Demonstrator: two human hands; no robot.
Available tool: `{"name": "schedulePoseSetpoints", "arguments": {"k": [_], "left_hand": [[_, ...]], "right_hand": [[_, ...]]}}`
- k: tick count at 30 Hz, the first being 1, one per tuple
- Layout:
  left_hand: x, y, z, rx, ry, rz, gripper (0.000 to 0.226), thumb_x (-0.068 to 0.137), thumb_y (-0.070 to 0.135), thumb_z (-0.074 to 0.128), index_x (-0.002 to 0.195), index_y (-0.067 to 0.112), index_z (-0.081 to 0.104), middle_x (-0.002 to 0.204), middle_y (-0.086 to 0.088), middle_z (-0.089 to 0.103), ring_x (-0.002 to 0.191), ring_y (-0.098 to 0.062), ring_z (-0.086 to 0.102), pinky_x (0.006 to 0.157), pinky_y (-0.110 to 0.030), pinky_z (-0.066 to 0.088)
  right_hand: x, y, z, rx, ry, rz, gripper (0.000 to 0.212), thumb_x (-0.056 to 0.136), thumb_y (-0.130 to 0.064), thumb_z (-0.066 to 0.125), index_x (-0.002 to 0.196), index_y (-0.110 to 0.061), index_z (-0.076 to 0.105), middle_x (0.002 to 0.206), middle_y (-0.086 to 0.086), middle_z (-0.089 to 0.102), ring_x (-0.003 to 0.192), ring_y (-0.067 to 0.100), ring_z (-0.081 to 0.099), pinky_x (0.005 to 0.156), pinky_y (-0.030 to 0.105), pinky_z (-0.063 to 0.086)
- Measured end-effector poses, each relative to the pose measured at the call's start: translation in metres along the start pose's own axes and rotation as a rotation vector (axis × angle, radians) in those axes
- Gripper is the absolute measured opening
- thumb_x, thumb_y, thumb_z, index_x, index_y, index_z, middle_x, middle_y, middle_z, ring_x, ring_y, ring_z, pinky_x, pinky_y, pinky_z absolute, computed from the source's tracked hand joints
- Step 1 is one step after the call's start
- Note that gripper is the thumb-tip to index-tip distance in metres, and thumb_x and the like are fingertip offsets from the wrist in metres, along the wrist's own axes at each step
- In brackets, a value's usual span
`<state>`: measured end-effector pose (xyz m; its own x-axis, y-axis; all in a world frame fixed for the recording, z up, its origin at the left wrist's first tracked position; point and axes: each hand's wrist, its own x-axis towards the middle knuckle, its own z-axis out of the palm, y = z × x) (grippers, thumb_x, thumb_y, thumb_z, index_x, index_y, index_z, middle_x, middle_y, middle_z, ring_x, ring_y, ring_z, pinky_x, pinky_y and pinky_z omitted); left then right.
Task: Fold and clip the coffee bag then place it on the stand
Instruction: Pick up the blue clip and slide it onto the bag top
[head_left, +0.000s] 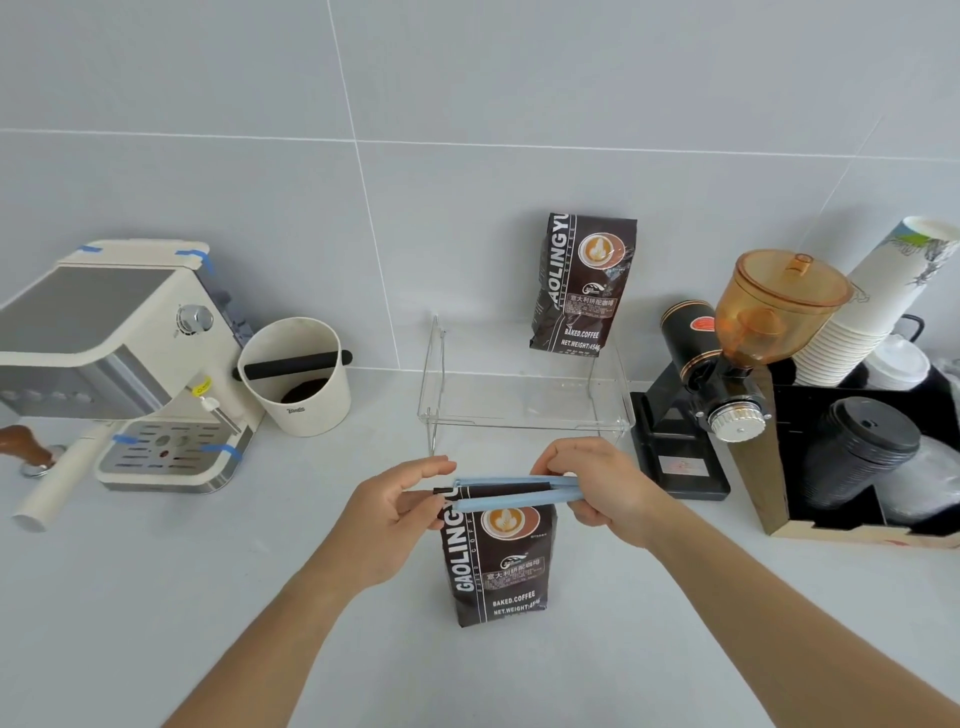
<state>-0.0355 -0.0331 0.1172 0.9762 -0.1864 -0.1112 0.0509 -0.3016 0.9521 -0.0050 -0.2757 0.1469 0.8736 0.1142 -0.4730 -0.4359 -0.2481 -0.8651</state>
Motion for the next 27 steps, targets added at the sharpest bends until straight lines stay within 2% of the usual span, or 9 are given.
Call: {"name": "schedulePoseSetpoints", "arguments": {"k": [3, 5, 9, 12, 14, 16, 21, 25, 27], "left_hand": [[0.000, 0.000, 0.000, 0.020, -0.002, -0.047, 0.035, 0.093, 0.006, 0.056, 0.113, 0.033, 0.064, 0.093, 0.004, 0.078, 0.079, -0.010, 0.074, 0.070, -0.009, 0.048], [0.002, -0.002, 0.000, -0.004, 0.007, -0.049, 0.034, 0.091, 0.003, 0.057, 0.108, 0.031, 0.068, 0.093, 0.005, 0.078, 0.080, -0.014, 0.074, 0.076, -0.017, 0.053], [0.003, -0.004, -0.001, -0.008, 0.041, -0.065, 0.029, 0.090, 0.004, 0.060, 0.099, 0.028, 0.072, 0.086, 0.003, 0.077, 0.078, -0.017, 0.074, 0.081, -0.029, 0.056], [0.002, -0.005, -0.002, -0.017, 0.047, -0.078, 0.027, 0.090, 0.006, 0.061, 0.095, 0.030, 0.072, 0.082, 0.007, 0.076, 0.077, -0.017, 0.075, 0.083, -0.033, 0.055], [0.002, -0.004, -0.002, -0.016, 0.050, -0.079, 0.026, 0.090, 0.007, 0.061, 0.094, 0.031, 0.071, 0.084, 0.003, 0.076, 0.077, -0.016, 0.075, 0.084, -0.036, 0.055], [0.002, -0.003, -0.002, -0.021, 0.054, -0.073, 0.027, 0.090, 0.006, 0.061, 0.093, 0.031, 0.071, 0.087, -0.001, 0.075, 0.076, -0.016, 0.075, 0.085, -0.037, 0.056], [0.004, -0.004, -0.001, -0.021, 0.055, -0.066, 0.025, 0.090, 0.006, 0.060, 0.094, 0.028, 0.071, 0.088, 0.005, 0.076, 0.077, -0.016, 0.075, 0.088, -0.045, 0.056], [0.005, -0.007, -0.001, -0.070, 0.080, -0.077, 0.022, 0.088, 0.003, 0.063, 0.092, 0.023, 0.072, 0.085, 0.008, 0.076, 0.076, -0.020, 0.075, 0.091, -0.054, 0.054], [0.004, -0.009, -0.002, -0.104, 0.091, -0.085, 0.018, 0.087, 0.003, 0.065, 0.092, 0.019, 0.072, 0.086, 0.003, 0.076, 0.075, -0.021, 0.075, 0.091, -0.055, 0.054]], "right_hand": [[0.002, -0.003, 0.007, -0.048, 0.039, -0.015, 0.032, 0.085, -0.003, 0.038, 0.066, -0.011, 0.062, 0.075, 0.013, 0.047, 0.063, 0.021, 0.039, 0.041, 0.021, 0.024], [0.004, -0.004, 0.011, -0.086, 0.051, -0.020, 0.032, 0.085, -0.004, 0.038, 0.063, -0.012, 0.059, 0.077, 0.012, 0.048, 0.072, 0.024, 0.041, 0.043, 0.022, 0.025], [0.007, -0.003, 0.017, -0.142, 0.025, -0.035, 0.031, 0.084, -0.006, 0.036, 0.062, -0.014, 0.055, 0.069, 0.005, 0.048, 0.069, 0.022, 0.044, 0.047, 0.026, 0.025], [0.004, -0.002, 0.013, -0.107, -0.029, -0.070, 0.031, 0.086, -0.006, 0.037, 0.067, -0.010, 0.060, 0.066, 0.007, 0.049, 0.054, 0.016, 0.042, 0.044, 0.025, 0.026], [0.002, 0.002, 0.003, -0.082, -0.071, -0.103, 0.035, 0.089, -0.008, 0.038, 0.072, -0.005, 0.068, 0.067, 0.011, 0.054, 0.050, 0.016, 0.044, 0.043, 0.026, 0.033], [-0.003, 0.006, -0.011, -0.072, -0.107, -0.121, 0.036, 0.091, -0.007, 0.040, 0.082, -0.004, 0.074, 0.072, 0.014, 0.062, 0.060, 0.020, 0.054, 0.051, 0.030, 0.043], [-0.019, 0.010, -0.035, -0.162, -0.110, -0.148, 0.033, 0.087, 0.003, 0.057, 0.098, -0.022, 0.076, 0.097, 0.007, 0.076, 0.089, 0.019, 0.067, 0.080, 0.037, 0.055], [-0.024, 0.012, -0.025, -0.321, -0.020, -0.186, 0.028, 0.082, -0.012, 0.073, 0.099, -0.035, 0.070, 0.094, -0.009, 0.078, 0.090, 0.016, 0.070, 0.075, 0.049, 0.055], [-0.024, 0.012, -0.019, -0.356, 0.016, -0.211, 0.025, 0.081, -0.019, 0.075, 0.096, -0.038, 0.070, 0.092, -0.011, 0.077, 0.087, 0.011, 0.070, 0.077, 0.045, 0.056]]}}
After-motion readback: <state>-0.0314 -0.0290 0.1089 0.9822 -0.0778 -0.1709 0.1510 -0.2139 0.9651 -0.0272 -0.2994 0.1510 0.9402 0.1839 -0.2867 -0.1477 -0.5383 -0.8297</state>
